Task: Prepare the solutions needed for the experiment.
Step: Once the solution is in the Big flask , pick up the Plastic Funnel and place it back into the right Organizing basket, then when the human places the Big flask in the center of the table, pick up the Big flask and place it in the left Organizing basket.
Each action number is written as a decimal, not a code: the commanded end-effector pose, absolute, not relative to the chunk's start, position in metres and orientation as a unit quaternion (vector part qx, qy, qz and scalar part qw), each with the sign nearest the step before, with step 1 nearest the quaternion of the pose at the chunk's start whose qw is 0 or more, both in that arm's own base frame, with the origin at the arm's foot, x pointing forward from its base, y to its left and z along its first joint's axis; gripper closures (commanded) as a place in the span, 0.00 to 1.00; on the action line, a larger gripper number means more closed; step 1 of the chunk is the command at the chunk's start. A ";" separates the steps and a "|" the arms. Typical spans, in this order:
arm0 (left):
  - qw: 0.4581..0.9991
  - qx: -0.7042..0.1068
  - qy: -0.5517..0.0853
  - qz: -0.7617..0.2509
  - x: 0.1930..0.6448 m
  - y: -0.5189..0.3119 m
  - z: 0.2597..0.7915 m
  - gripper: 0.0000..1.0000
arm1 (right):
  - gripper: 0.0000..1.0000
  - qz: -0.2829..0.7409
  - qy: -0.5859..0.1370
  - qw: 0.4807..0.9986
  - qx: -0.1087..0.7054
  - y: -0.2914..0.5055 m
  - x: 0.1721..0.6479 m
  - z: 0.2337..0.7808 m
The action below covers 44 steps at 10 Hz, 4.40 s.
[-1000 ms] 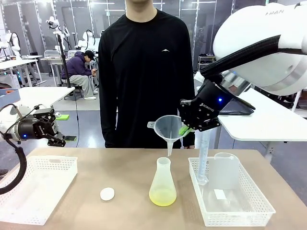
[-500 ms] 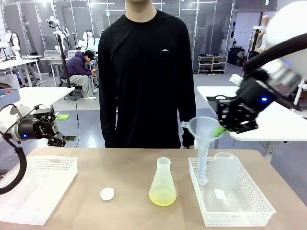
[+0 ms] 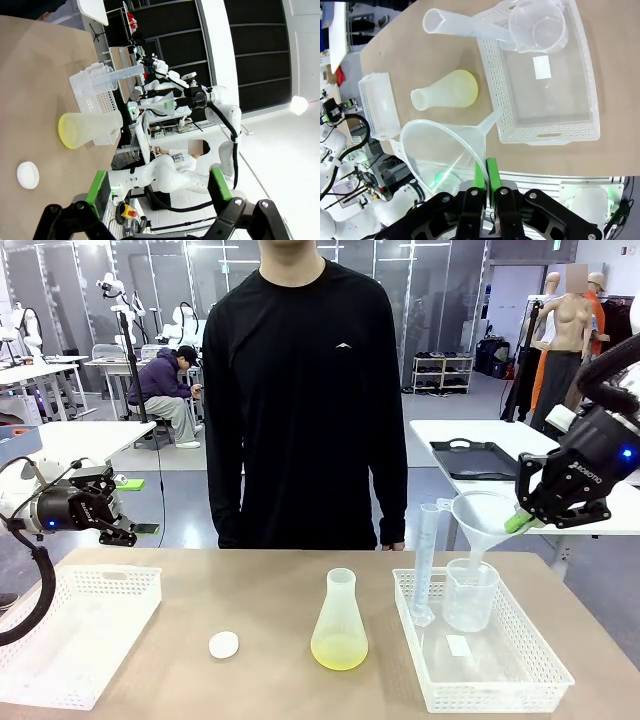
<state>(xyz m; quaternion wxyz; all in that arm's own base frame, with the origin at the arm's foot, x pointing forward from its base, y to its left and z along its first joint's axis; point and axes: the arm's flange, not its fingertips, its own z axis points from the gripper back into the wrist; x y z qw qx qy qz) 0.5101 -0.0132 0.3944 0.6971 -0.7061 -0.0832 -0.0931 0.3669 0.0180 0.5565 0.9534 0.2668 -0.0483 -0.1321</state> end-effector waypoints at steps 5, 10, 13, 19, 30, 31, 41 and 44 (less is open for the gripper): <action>0.694 -0.709 -0.082 -0.096 0.509 -0.014 0.396 0.00 | 1.00 -0.155 0.007 0.968 0.197 0.034 0.358 0.483; 0.694 -0.709 -0.082 -0.096 0.509 -0.014 0.396 0.00 | 1.00 -0.190 0.012 0.969 0.160 0.049 0.382 0.434; 0.694 -0.709 -0.082 -0.096 0.509 -0.014 0.396 0.00 | 0.77 -0.220 0.021 0.965 0.142 0.051 0.395 0.425; 0.694 -0.709 -0.082 -0.096 0.509 -0.014 0.396 0.00 | 0.19 -0.206 0.022 0.966 0.156 0.047 0.392 0.422; 0.694 -0.709 -0.082 -0.096 0.509 -0.014 0.396 0.00 | 0.19 -0.179 -0.078 0.952 0.235 0.059 0.367 0.442; 0.694 -0.709 -0.082 -0.096 0.509 -0.014 0.396 0.00 | 0.19 -0.171 -0.105 0.936 0.288 0.058 0.363 0.448; 0.694 -0.709 -0.082 -0.096 0.509 -0.014 0.396 0.00 | 0.19 -0.040 -0.041 0.765 0.641 0.055 0.418 0.434; 0.694 -0.709 -0.082 -0.096 0.509 -0.014 0.396 0.00 | 0.19 -0.033 -0.030 0.730 0.682 0.050 0.424 0.424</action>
